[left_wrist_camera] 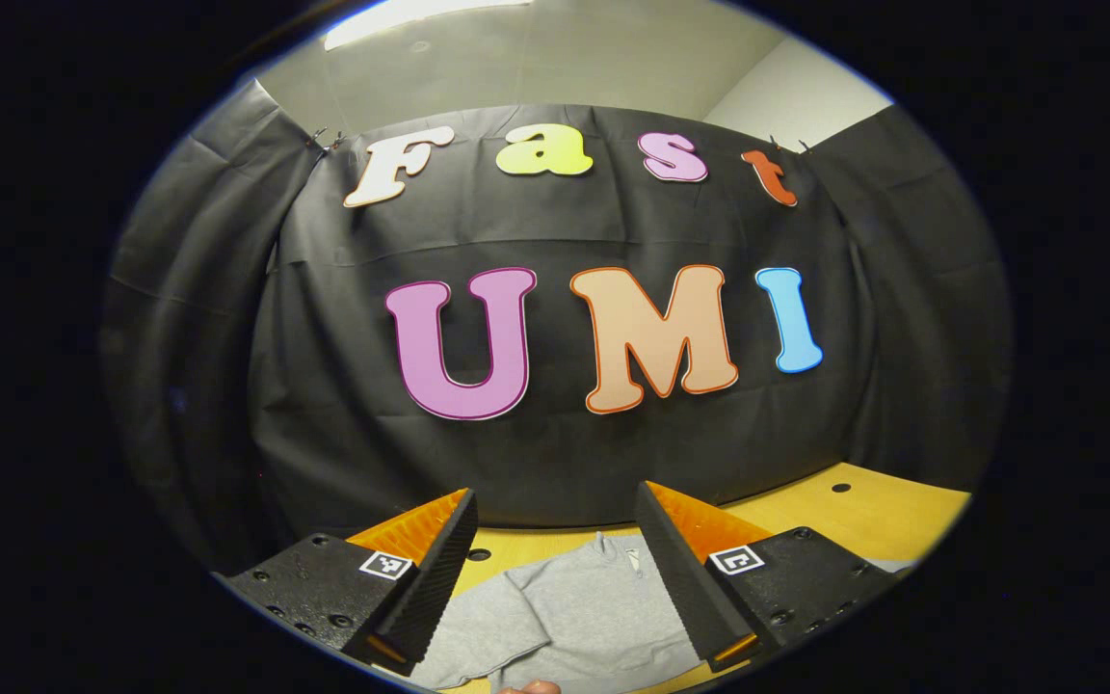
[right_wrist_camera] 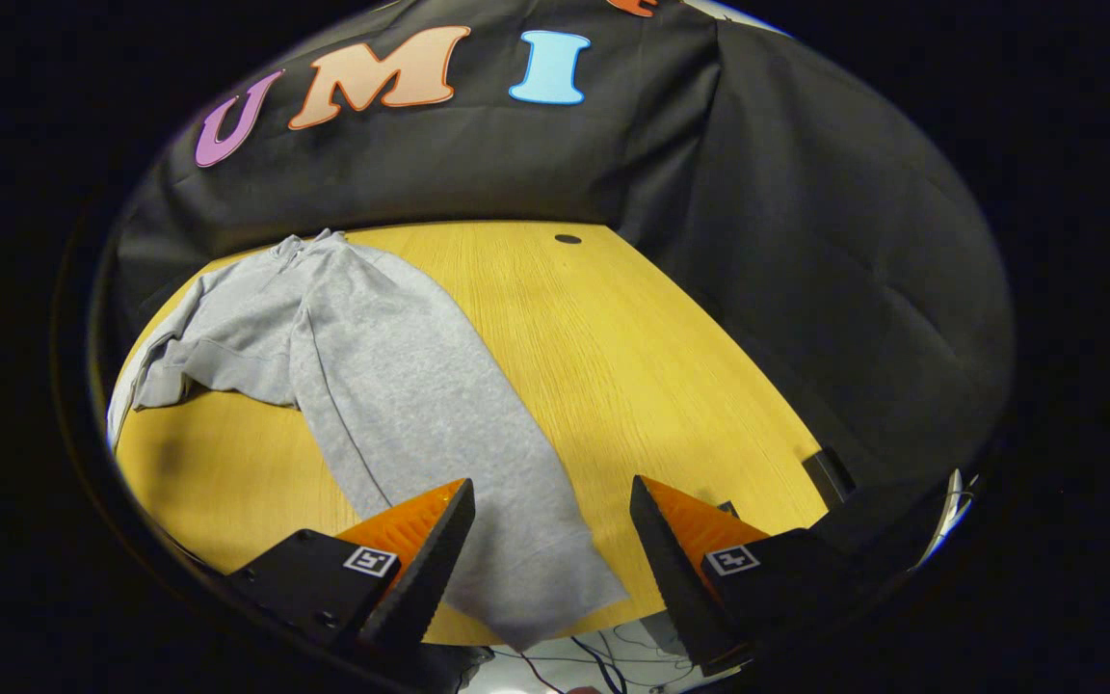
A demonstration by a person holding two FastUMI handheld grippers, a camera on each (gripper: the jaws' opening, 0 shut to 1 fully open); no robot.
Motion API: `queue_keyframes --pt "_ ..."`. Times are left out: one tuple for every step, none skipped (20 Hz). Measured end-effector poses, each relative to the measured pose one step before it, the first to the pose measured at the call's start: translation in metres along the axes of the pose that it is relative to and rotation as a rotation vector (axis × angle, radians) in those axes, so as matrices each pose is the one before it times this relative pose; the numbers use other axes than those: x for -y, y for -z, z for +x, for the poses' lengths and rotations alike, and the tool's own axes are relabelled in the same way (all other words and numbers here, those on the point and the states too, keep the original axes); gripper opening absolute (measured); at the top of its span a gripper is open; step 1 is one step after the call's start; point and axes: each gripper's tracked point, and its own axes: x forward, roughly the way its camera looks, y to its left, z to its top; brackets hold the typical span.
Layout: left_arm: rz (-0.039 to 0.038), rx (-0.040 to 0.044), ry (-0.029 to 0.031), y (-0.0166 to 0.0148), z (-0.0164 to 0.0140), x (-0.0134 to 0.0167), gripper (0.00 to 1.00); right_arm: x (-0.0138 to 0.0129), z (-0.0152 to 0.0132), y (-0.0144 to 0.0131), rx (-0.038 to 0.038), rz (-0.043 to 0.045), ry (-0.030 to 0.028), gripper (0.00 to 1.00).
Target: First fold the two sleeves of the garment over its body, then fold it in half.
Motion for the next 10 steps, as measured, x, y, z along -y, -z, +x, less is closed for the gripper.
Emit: queue_keyframes --pt "-0.00092 -0.00142 0.00032 0.00046 0.00014 0.00068 0.95 0.00114 0.00053 0.00478 -0.01278 0.00244 0.00239 1.0" --pt "0.00029 -0.00269 0.00099 0.00028 0.00014 0.00036 0.95 0.00105 0.00054 0.00639 -0.01259 0.00105 0.00075 1.0" --pt "0.00073 -0.00131 0.00091 0.00186 0.00027 0.00003 0.95 0.00099 0.00045 0.0046 -0.01009 0.0009 0.00017 1.0" --pt "0.00109 -0.0004 0.00076 -0.00011 0.00016 0.00065 0.95 -0.00007 0.00044 0.00555 -0.01313 0.00348 -0.0011 1.0" --pt "0.00107 -0.00023 0.00004 -0.00001 0.00006 0.00031 0.95 -0.00133 0.00083 0.0059 -0.01566 0.00421 -0.00419 1.0" --pt "-0.00025 -0.00088 0.00203 -0.00006 0.00076 0.00063 0.95 -0.00079 0.00147 0.00615 -0.01351 0.00246 -0.00167 1.0" --pt "0.00032 -0.00139 0.00082 0.00094 0.00029 0.00087 0.95 -0.00085 0.00053 0.0041 -0.01274 0.00191 -0.00242 1.0" --pt "0.00111 -0.0012 0.00111 -0.00032 0.00068 0.00003 0.95 -0.00185 0.00143 0.00415 -0.00807 0.00231 -0.00272 1.0" --pt "0.00144 -0.0007 0.00018 0.00065 -0.00001 0.00033 0.95 -0.00023 -0.00028 -0.00165 0.00447 0.00908 -0.00228 1.0" --pt "0.00068 -0.00052 -0.00035 -0.00042 0.00056 0.00005 0.95 -0.00077 0.00099 0.0017 -0.01017 0.00773 -0.00455 1.0"
